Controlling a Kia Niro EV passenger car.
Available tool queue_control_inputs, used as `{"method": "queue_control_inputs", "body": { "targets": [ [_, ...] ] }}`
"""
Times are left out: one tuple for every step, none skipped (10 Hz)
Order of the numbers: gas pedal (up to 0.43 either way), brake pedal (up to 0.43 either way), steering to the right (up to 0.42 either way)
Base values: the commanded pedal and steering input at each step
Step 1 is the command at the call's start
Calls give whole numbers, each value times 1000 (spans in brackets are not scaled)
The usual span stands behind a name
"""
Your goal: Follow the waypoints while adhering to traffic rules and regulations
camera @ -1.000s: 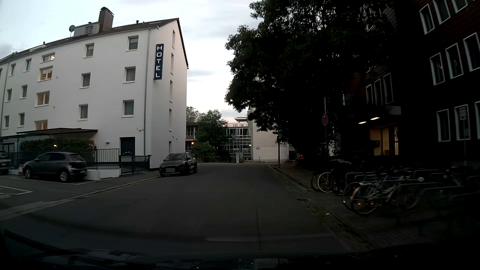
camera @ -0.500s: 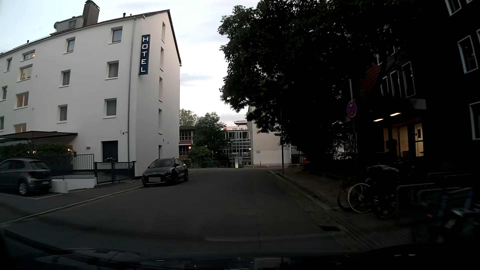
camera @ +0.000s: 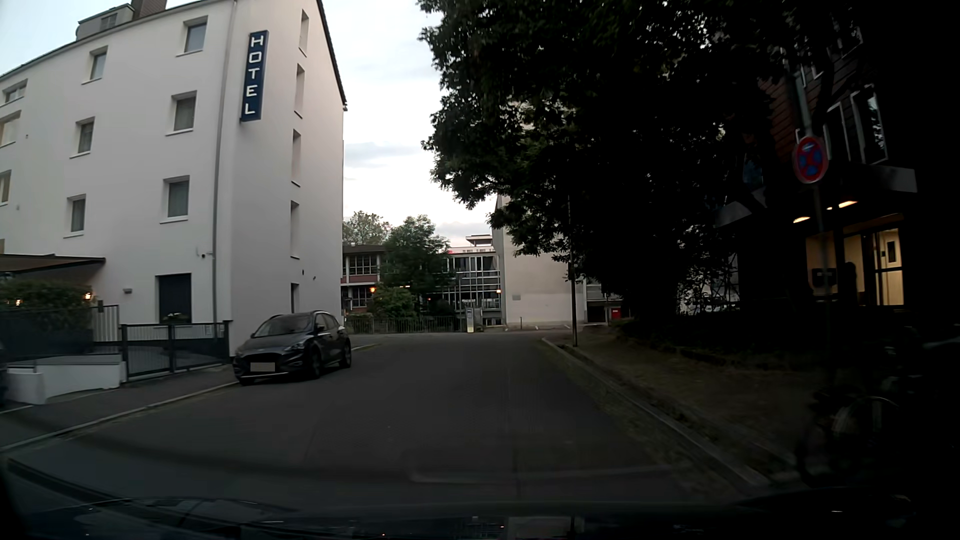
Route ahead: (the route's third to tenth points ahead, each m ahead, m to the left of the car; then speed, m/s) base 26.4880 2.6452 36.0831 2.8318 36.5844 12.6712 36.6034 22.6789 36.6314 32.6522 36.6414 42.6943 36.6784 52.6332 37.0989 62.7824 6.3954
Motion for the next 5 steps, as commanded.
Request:
{"method": "queue_control_inputs", "body": {
  "targets": [
    [47, 0, 2],
    [47, 0, 2],
    [47, 0, 2],
    [47, 0, 2],
    [47, 0, 2]
  ]
}}
